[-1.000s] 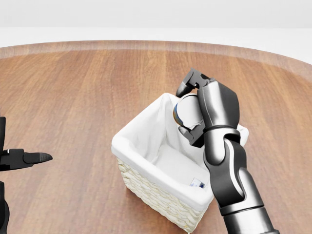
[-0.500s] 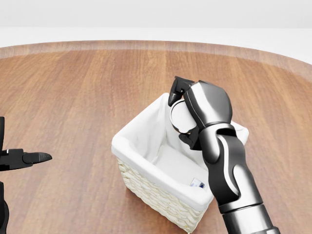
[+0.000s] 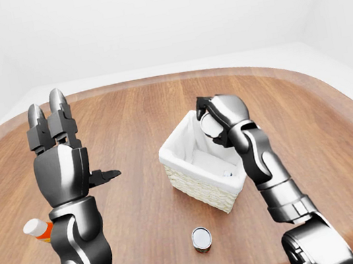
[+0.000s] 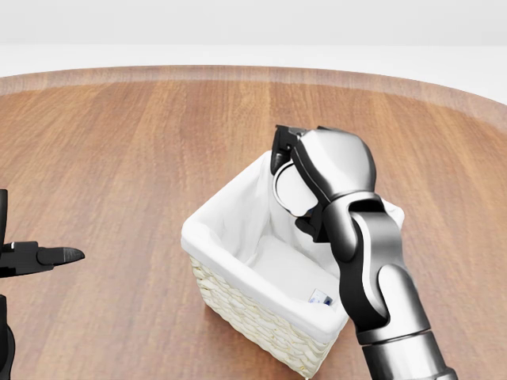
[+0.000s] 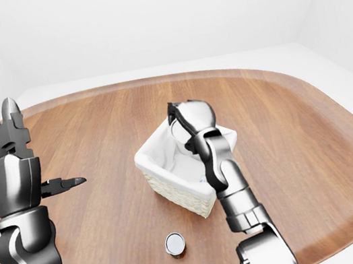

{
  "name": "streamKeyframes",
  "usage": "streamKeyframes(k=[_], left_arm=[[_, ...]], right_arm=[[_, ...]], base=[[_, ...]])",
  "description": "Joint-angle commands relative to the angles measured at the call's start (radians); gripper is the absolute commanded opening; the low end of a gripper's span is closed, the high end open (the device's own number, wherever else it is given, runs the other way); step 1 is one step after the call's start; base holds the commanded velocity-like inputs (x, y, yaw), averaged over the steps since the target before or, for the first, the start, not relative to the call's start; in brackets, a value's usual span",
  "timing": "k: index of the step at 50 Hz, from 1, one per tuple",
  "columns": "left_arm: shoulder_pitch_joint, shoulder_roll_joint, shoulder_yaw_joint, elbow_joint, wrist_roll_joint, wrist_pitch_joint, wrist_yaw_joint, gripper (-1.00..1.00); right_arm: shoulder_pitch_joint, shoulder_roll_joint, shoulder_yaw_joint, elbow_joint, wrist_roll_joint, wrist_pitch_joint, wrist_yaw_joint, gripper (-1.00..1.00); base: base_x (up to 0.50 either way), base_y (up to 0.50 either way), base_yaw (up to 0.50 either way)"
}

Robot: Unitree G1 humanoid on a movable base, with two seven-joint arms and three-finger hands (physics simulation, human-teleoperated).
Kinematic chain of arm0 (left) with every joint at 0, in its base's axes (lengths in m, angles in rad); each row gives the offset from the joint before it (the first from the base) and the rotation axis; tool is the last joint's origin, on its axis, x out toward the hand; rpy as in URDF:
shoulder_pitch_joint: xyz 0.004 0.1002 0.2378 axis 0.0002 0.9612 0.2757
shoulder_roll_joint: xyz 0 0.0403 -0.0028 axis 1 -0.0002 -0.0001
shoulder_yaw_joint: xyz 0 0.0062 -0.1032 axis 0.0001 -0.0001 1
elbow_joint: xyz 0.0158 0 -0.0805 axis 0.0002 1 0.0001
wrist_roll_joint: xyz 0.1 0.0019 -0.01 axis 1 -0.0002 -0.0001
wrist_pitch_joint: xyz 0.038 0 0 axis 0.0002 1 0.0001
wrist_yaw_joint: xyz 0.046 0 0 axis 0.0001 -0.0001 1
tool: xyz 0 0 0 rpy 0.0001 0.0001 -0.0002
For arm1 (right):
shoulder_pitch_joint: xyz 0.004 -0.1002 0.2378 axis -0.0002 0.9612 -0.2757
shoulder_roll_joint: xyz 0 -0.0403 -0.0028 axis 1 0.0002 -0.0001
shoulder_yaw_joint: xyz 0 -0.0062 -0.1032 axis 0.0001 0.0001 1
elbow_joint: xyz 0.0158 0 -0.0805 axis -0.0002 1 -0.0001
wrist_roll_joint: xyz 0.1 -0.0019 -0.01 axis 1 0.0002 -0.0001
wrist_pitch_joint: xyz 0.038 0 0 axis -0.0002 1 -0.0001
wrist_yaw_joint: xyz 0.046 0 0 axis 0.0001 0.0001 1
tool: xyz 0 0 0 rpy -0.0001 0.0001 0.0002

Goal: Pick up the alphabet soup and the cream cheese box, and put them in the basket.

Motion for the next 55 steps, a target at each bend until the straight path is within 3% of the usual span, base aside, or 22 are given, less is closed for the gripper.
streamKeyframes(k=[1,25,35,36,37,38,55], left_arm=[[-0.002,0.002,0.000,0.009,-0.005,0.000,0.005,1.00],[0.005,-0.001,0.000,-0.012,0.005,0.000,-0.008,1.00],[0.003,-0.002,0.000,-0.009,0.006,0.000,-0.006,1.00],[0.004,-0.002,-0.001,-0.014,0.008,0.000,-0.009,1.00],[0.004,-0.002,-0.001,-0.012,0.008,0.000,-0.008,1.00],[0.003,-0.002,0.000,-0.008,0.006,0.000,-0.005,1.00],[0.003,-0.001,0.001,-0.001,0.001,0.000,-0.001,1.00]], right_arm=[[0.009,0.009,0.000,-0.104,-0.013,0.000,0.054,-1.00],[0.104,0.048,0.022,-0.293,-0.090,0.000,0.153,-1.00],[0.113,0.047,0.008,-0.283,-0.088,0.000,0.129,-1.00],[0.108,0.045,0.006,-0.280,-0.087,0.000,0.126,-0.55],[0.105,0.044,0.005,-0.277,-0.086,0.000,0.123,-0.27],[0.099,0.042,0.003,-0.270,-0.083,0.000,0.119,1.00],[0.045,0.021,-0.010,-0.263,-0.082,0.000,0.126,1.00]], base=[[0.00,0.00,0.00],[0.00,0.00,0.00],[0.00,0.00,0.00],[0.00,0.00,0.00],[0.00,0.00,0.00],[0.00,0.00,0.00],[0.00,0.00,0.00]])
